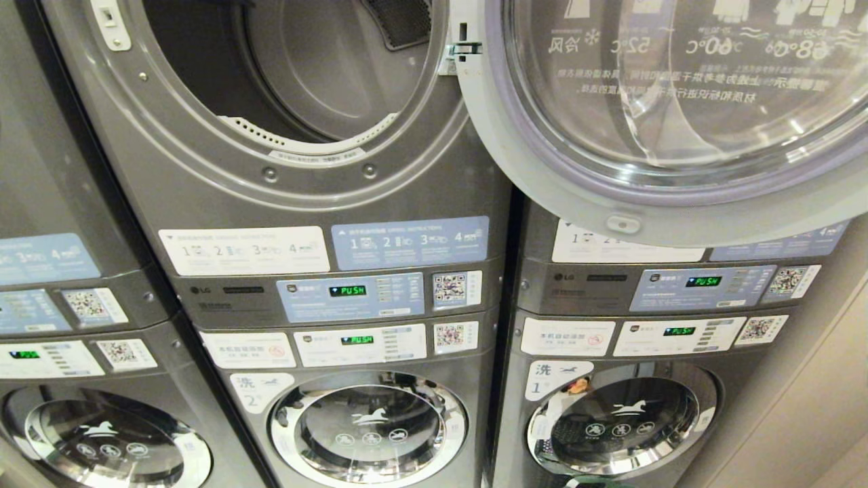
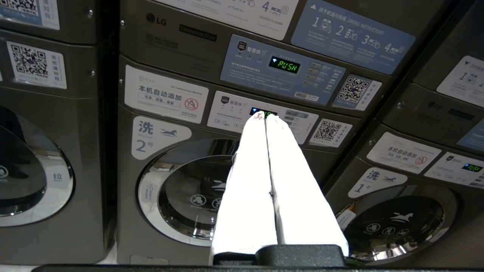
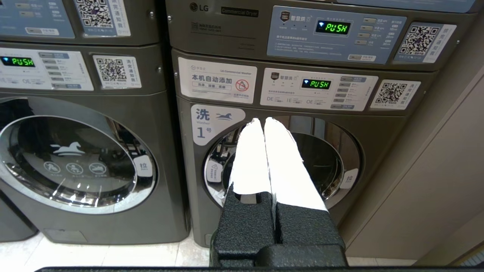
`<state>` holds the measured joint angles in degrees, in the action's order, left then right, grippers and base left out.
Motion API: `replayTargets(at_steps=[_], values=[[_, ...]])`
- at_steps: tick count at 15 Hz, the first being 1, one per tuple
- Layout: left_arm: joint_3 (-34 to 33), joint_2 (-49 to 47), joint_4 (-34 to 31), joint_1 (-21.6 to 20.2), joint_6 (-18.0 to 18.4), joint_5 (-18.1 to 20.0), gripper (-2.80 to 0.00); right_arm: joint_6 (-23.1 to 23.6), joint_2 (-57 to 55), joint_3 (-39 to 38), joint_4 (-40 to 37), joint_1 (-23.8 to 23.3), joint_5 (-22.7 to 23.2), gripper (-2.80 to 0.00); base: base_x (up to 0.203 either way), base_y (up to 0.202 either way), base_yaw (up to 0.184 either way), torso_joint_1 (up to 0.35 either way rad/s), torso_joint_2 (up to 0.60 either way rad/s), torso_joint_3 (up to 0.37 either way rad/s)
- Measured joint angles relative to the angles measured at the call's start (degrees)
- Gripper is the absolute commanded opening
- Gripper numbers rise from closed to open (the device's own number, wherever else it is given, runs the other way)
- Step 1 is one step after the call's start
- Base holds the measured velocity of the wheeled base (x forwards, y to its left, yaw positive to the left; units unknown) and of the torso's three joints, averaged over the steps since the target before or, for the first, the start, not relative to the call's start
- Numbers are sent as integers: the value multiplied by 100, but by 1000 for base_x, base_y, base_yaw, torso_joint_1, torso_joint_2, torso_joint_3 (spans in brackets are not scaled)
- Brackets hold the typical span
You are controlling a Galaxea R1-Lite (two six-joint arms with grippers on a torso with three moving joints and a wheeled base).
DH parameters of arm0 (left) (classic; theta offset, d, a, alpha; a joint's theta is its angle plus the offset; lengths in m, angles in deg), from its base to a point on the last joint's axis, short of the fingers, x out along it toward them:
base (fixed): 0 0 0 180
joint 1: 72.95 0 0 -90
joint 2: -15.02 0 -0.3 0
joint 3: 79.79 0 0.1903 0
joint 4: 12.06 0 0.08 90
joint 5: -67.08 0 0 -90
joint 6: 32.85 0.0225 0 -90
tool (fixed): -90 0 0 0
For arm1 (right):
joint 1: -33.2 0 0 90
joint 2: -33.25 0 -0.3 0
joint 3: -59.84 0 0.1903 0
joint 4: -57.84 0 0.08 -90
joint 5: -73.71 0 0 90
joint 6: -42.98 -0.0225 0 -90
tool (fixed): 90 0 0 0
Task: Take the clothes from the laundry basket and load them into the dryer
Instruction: Open the dryer, then take the clothes out of the basket
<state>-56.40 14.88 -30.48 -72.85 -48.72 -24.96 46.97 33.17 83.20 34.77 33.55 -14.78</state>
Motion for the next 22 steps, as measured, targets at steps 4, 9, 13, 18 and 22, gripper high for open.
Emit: replayTargets(at_steps=[4,9,13,18,22], values=[[-2,1,62,0,457,0,-280,334,2,0,-1,0,90,-280,0,0,0,-51,122,63],[-2,3,-61,0,1865,143,-280,418,2,0,-7,-2,160,-280,0,0,0,-47,107,55],[-2,3,-283,0,710,28,-280,371,2,0,-4,0,127,-280,0,0,0,-54,121,62],[-2,3,-298,-2,711,14,-280,389,2,0,-6,0,140,-280,0,0,0,-51,111,61],[-2,3,-290,-2,693,-16,-280,371,2,0,-4,-5,118,-280,0,0,0,-55,131,68]])
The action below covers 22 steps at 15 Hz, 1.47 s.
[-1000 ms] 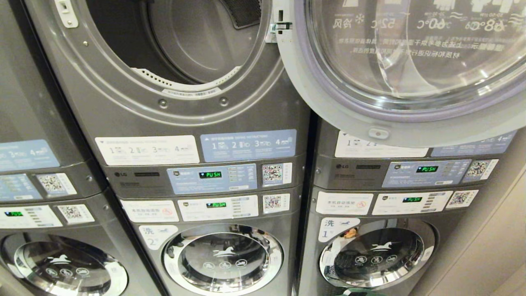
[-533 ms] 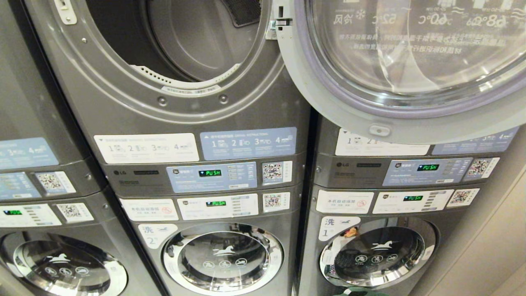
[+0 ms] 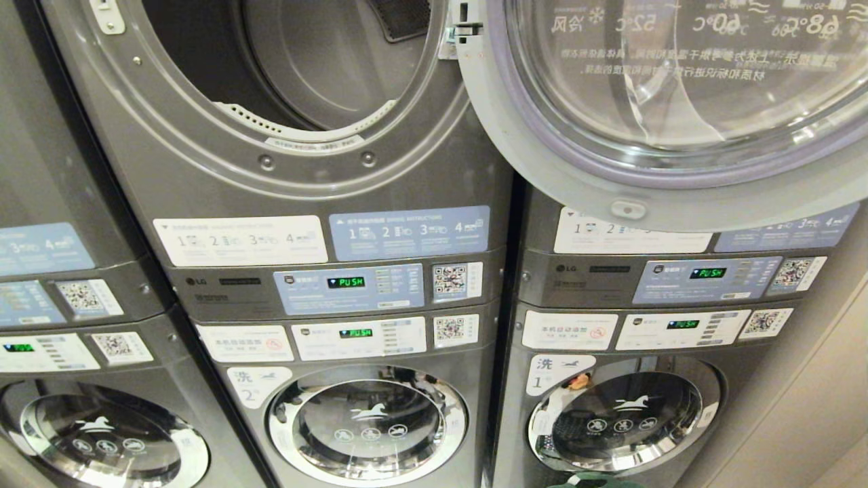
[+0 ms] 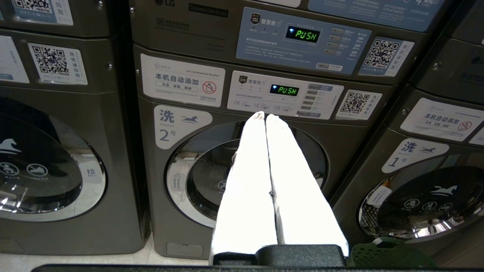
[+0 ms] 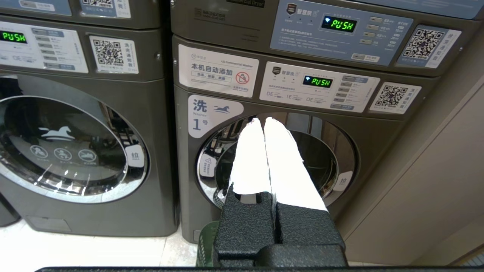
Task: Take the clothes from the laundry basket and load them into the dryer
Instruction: Take the clothes out of the basket
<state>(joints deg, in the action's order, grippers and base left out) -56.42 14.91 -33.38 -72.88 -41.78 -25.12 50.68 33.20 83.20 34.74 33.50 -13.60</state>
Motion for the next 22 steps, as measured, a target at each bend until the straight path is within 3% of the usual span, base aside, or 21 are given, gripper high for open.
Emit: replayTargets(at_steps=[19,22], values=[[0,0,-12,0,48,9,-280,-10,0,0,-2,2,9,-280,0,0,0,-62,140,74],[0,0,-12,-2,305,68,-280,-10,0,0,-2,2,9,-280,0,0,0,-77,169,92]])
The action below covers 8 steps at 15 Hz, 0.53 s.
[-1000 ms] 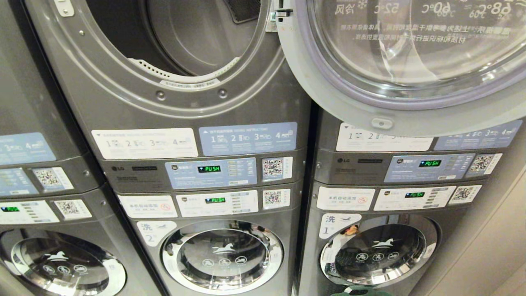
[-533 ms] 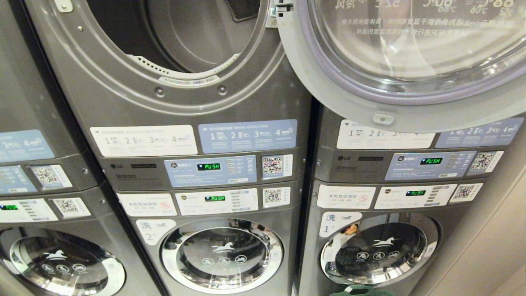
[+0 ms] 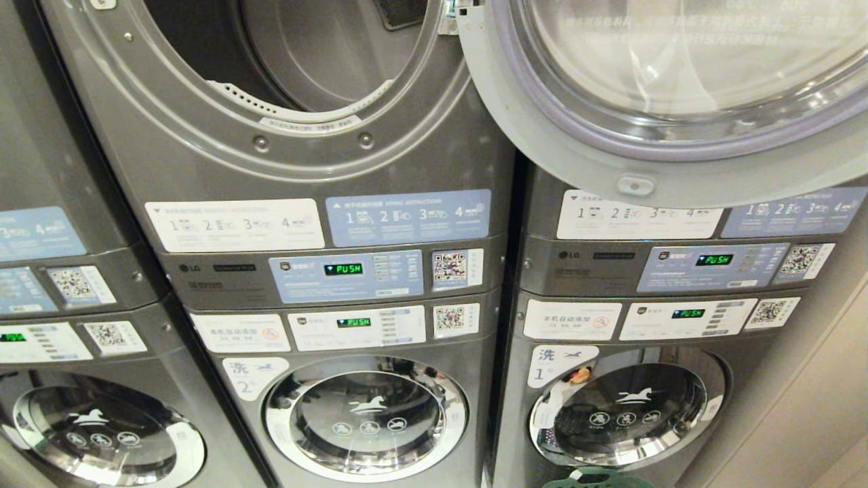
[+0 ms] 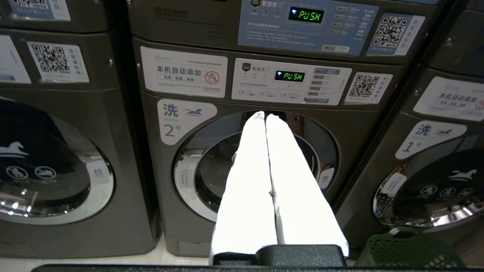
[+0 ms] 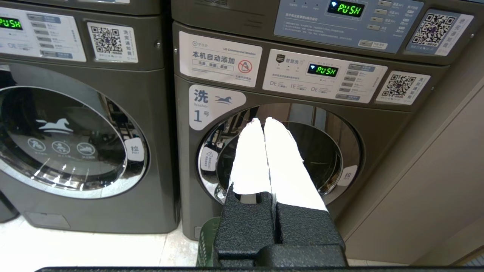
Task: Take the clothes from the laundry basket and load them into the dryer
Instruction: Take the clothes out of the basket
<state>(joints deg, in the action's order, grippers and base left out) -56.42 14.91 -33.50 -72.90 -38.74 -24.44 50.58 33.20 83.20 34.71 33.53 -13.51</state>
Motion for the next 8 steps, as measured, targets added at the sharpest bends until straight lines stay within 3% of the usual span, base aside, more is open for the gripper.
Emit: replayTargets(at_steps=[3,8], values=[[0,0,26,-2,334,141,-280,4,0,0,-2,0,0,-280,0,0,0,-78,184,98],[0,0,28,0,123,105,-280,9,0,0,2,0,2,-280,0,0,0,-107,234,116]])
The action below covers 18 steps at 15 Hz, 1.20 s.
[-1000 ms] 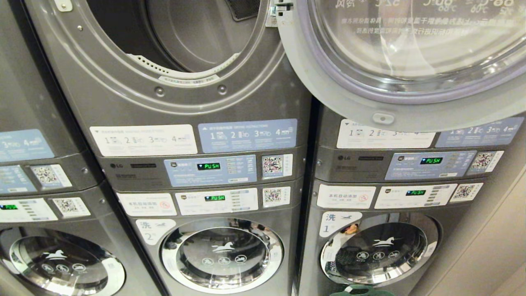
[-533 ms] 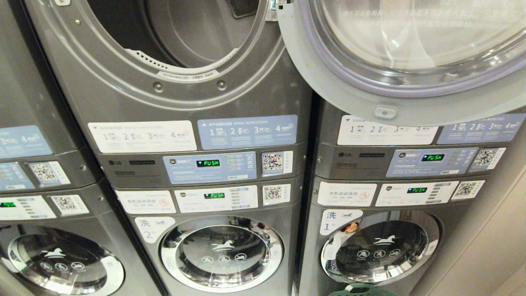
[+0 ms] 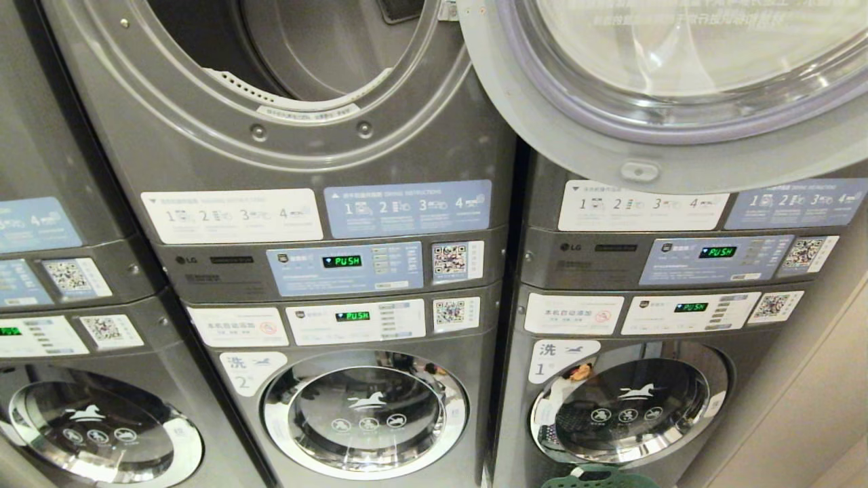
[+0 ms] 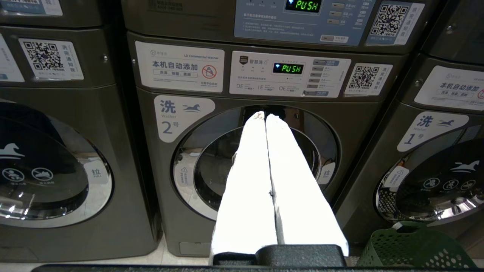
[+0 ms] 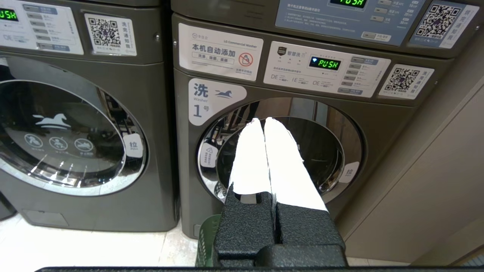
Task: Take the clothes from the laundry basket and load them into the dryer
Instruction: Take the clothes out of the basket
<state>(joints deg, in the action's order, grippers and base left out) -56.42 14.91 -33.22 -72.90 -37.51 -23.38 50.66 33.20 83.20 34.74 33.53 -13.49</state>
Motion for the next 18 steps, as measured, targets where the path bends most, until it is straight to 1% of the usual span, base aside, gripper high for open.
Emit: replayTargets(at_steps=[6,10,12,15,18], values=[[0,0,-4,2,-37,-9,-280,-7,0,0,-2,0,-2,-280,0,0,0,-134,301,166],[0,1,-4,5,-60,-82,-280,-7,0,0,-5,-2,-2,-280,0,0,0,-136,300,166],[0,1,-10,2,-134,-88,-280,-8,0,0,0,0,-4,-280,0,0,0,-137,322,174],[0,1,-30,2,-388,-101,-280,-40,0,0,-2,0,-4,-280,0,0,0,-147,319,183],[0,1,-30,5,-426,-167,-280,-24,0,0,2,0,15,-280,0,0,0,-144,334,187]])
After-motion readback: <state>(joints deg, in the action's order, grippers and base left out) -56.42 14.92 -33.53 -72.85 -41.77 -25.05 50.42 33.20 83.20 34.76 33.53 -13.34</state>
